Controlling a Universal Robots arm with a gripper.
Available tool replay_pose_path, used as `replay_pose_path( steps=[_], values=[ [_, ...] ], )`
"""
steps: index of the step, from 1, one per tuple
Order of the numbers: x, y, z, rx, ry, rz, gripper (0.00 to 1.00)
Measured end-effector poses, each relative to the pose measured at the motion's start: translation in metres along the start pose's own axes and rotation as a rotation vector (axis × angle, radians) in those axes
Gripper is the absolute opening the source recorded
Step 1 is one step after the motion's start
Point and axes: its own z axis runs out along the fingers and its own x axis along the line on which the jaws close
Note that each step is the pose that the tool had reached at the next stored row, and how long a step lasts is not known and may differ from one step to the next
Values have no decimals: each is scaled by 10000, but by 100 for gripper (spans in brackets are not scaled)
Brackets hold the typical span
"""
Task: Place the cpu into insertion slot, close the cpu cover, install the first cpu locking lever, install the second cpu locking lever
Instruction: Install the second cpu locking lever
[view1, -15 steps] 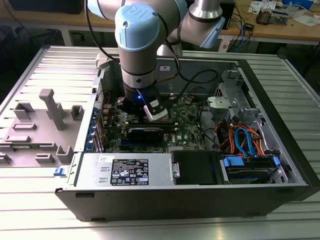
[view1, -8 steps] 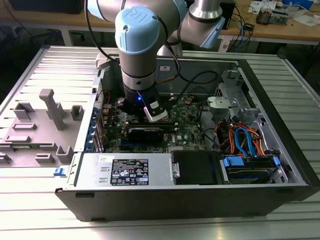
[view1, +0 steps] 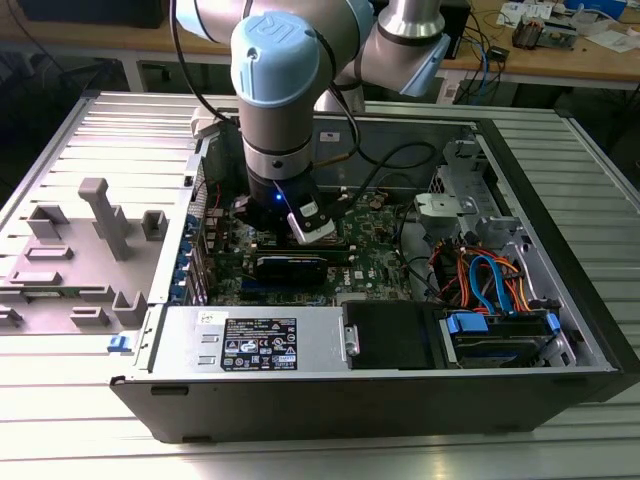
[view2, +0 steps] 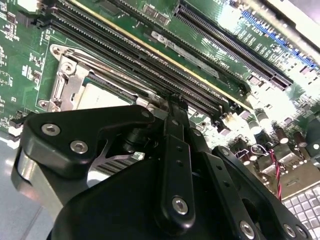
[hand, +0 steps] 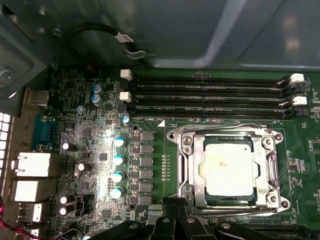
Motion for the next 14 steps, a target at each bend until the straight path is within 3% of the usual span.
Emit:
replay_pose_path(
  steps=[4,7,14],
  values=[
    [-1,12,-74,1,28,4,11],
    [-4,41,-246,0,43,6,11],
    [-5,44,-264,-1,42,7,11]
  ],
)
